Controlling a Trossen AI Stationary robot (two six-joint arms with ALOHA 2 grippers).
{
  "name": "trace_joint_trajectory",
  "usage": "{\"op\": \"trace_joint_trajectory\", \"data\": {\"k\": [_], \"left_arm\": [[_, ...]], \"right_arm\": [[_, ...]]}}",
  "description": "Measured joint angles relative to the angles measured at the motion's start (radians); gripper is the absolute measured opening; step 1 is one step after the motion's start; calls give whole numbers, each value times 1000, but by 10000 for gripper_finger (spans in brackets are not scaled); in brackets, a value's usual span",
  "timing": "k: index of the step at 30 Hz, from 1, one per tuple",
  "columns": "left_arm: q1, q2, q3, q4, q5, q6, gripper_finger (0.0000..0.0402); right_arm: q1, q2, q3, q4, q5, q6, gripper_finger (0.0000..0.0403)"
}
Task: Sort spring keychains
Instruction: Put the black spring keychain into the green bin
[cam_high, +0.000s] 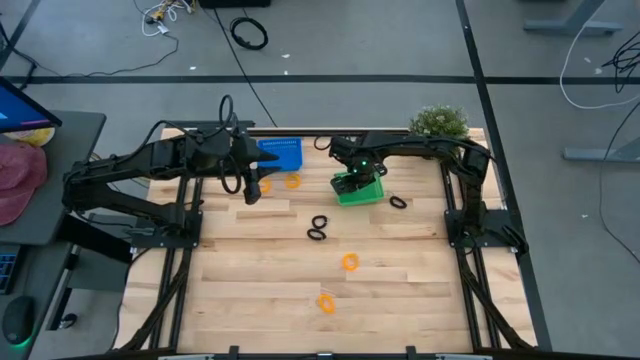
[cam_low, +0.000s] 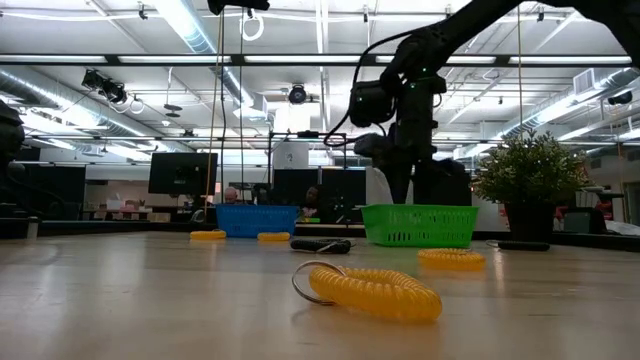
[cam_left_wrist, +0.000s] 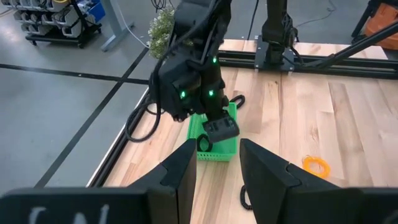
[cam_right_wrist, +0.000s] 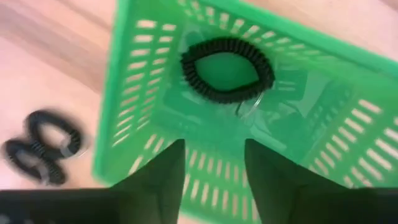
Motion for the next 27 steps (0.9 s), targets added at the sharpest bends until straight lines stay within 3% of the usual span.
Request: {"op": "trace_joint_trajectory", "data": {"k": [6, 14, 21, 27], "left_arm": [[0, 0, 0, 0, 0, 0, 126], [0, 0, 0, 1, 0, 1, 126], [0, 0, 0, 22, 0, 0, 126], [0, 6, 1, 49, -8, 0, 126]], "right_arm": [[17, -154, 0, -98, -21, -37, 185], [78, -429, 0, -263, -12, 1, 157], [227, -603, 0, -390, 164, 252, 129], [292, -634, 0, -489, 349, 443, 96]]}}
